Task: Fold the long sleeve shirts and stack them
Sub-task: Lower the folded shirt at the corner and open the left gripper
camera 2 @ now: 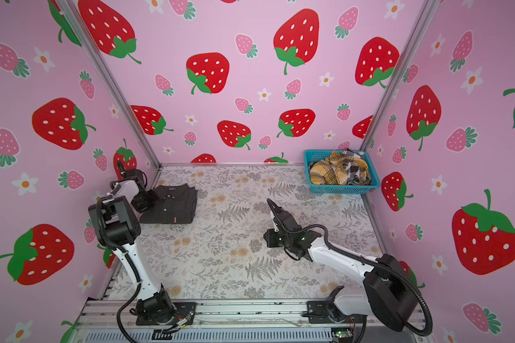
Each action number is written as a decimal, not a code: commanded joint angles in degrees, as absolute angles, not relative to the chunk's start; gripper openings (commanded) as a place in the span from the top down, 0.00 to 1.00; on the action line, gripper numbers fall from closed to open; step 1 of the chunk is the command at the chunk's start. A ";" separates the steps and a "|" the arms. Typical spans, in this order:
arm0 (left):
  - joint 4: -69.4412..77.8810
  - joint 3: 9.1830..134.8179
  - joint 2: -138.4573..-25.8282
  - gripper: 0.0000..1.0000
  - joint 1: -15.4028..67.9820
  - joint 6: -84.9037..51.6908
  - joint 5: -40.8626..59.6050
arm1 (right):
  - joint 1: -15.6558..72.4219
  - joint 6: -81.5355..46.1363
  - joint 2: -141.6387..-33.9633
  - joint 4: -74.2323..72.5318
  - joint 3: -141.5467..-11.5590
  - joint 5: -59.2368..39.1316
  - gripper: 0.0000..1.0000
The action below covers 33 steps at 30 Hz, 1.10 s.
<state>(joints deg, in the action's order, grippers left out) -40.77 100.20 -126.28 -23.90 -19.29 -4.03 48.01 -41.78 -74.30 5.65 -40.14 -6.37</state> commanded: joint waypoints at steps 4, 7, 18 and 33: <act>-39.79 99.69 -126.36 1.00 -25.04 -19.00 -4.40 | 48.27 -41.98 -74.76 6.78 -40.06 -5.27 0.76; -39.69 99.67 -126.08 0.98 -25.05 -19.44 -4.31 | 48.32 -42.27 -74.93 6.46 -40.12 -5.36 0.77; -38.57 92.60 -113.10 0.98 -23.93 -23.99 -3.85 | 48.35 -41.14 -71.73 9.57 -42.64 -2.29 0.77; -33.05 63.83 -80.11 1.00 -2.01 -27.48 5.46 | 46.00 -38.14 -61.09 16.68 -50.21 20.74 0.45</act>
